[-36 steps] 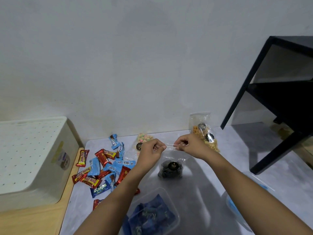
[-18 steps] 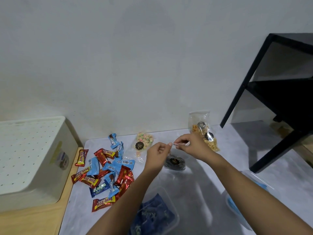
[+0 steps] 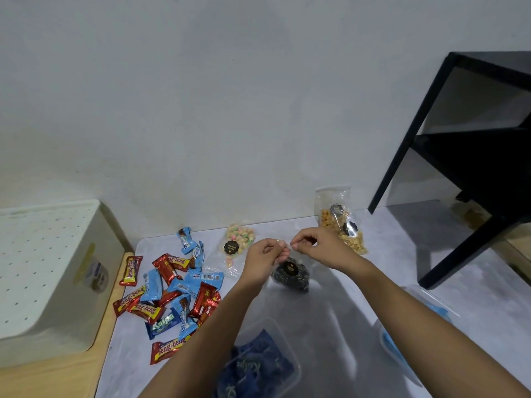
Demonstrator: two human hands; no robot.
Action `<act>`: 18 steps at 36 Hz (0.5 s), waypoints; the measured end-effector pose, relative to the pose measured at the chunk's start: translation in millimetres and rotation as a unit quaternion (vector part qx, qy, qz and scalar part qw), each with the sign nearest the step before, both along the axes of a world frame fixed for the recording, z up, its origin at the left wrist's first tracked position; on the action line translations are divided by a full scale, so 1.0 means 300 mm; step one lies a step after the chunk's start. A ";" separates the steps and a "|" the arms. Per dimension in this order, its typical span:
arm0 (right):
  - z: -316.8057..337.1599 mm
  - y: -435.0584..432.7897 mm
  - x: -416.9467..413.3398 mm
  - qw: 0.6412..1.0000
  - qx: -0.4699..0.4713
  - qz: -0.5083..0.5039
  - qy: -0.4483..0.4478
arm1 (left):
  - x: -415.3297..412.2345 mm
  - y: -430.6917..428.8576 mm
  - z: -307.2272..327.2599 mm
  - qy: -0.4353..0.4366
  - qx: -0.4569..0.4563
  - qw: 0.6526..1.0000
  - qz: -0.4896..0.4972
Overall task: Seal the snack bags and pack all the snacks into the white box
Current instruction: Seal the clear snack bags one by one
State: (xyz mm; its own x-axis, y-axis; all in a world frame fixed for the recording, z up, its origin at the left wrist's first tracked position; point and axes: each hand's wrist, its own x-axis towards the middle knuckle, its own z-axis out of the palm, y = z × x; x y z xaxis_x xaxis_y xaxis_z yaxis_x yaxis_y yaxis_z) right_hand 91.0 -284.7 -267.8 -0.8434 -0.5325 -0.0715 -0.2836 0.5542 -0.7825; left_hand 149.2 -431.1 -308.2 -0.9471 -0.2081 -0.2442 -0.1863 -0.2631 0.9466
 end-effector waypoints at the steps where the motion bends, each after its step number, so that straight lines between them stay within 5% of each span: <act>1: 0.001 -0.002 -0.001 1.000 -0.005 -0.005 0.001 | 0.000 -0.001 0.001 0.001 0.002 1.000 -0.001; 18: -0.005 -0.028 -0.038 0.990 0.022 -0.084 -0.109 | -0.019 0.007 0.000 0.005 -0.066 0.998 -0.009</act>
